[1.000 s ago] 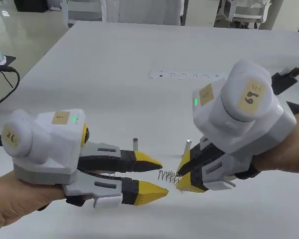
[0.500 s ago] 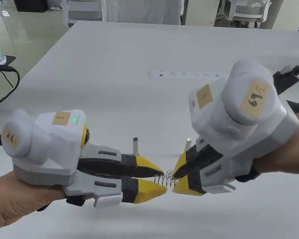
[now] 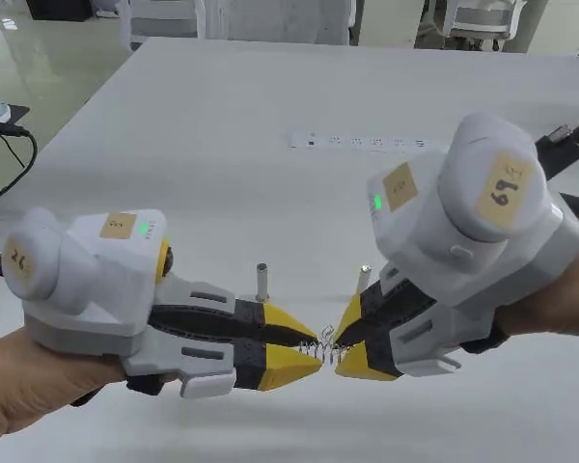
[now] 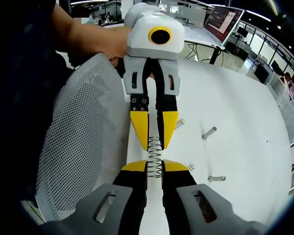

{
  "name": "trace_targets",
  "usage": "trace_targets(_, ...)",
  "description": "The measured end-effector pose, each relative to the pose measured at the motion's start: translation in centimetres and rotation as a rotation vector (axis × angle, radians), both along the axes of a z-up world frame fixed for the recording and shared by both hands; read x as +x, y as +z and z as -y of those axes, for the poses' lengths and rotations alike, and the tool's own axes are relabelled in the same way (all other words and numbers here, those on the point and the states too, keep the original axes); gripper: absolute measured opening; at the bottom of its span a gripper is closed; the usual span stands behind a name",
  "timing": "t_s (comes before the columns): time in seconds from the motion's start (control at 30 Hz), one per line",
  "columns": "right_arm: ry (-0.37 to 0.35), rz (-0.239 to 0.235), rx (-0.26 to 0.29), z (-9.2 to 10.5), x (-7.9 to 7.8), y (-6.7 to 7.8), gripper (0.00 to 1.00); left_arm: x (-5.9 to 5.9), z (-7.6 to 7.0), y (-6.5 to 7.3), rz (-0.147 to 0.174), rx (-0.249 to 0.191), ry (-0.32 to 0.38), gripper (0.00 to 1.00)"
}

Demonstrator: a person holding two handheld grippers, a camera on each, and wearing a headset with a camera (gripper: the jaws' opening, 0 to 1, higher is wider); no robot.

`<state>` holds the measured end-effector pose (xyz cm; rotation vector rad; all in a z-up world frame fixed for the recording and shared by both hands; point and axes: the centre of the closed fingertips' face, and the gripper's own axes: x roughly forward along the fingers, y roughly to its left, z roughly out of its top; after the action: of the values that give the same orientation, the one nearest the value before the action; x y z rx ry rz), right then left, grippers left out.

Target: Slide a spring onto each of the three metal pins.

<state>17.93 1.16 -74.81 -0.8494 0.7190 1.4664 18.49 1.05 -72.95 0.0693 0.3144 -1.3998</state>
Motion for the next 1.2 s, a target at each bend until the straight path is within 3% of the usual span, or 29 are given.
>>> trace_targets(0.17,-0.002,-0.013,0.002,-0.1,-0.2,0.0,0.08,-0.2,0.0,0.1,-0.019,-0.004,-0.008,0.02)
trace_targets(0.67,-0.006,-0.034,0.005,-0.1,-0.4,-0.8,0.09,-0.5,0.2,1.7,-0.017,-0.053,-0.012,0.02)
trace_targets(1.0,-0.019,-0.035,0.019,0.0,-0.2,-0.5,0.09,-0.5,0.1,1.2,-0.022,-0.048,-0.013,0.03)
trace_targets(1.2,-0.034,-0.043,0.035,-0.2,-0.2,0.5,0.09,-0.5,0.0,0.9,-0.015,-0.036,-0.019,0.03)
